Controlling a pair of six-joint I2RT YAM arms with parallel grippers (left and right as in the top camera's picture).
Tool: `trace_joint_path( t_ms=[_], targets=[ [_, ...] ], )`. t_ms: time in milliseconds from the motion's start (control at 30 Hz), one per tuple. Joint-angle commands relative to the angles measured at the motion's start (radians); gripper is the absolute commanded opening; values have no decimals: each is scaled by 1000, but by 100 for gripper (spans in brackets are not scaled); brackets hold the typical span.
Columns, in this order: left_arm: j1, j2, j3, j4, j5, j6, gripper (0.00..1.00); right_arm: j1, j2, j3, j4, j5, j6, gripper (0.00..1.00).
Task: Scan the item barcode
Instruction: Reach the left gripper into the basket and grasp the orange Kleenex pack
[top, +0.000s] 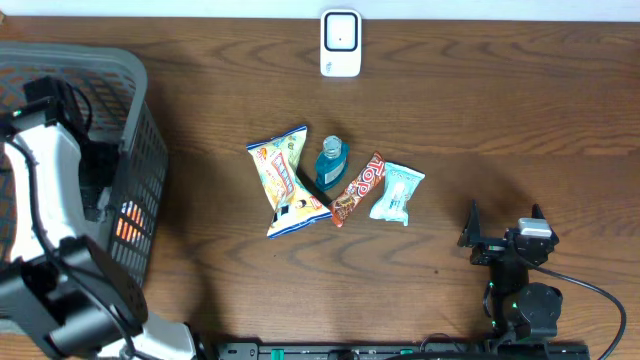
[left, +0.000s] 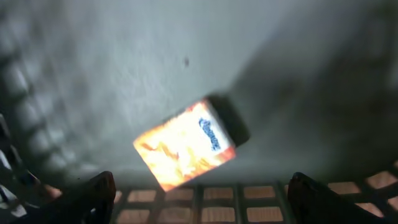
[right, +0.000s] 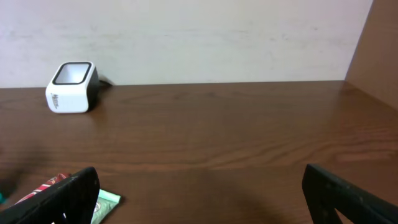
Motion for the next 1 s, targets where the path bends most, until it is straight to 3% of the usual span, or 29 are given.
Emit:
trace_joint_path(
  t_ms=[0,167,233,300,833,900,967],
  targets=[
    [2,33,-8,-22,110,-48,89,8,-2,-1,-3,-5,-11,99],
    [2,41,-38,-40,116,-48,89,8,-2,-1,-3,-5,-11,99],
    [2,41,-50,-53,116,-48,81,8,-2,-1,-3,-5,-11,99],
    [2,41,-65,-55,116,-48,80,8,-2,-1,-3,-5,-11,99],
    [2,41,-294,187,78,-115,80,8,-2,-1,-3,-5,-11,99],
    [2,41,-310,209,78,-115,70,8,-2,-1,-3,-5,-11,99],
    [2,41,-326,226,78,-115,53,8,-2,-1,-3,-5,-11,99]
  ],
)
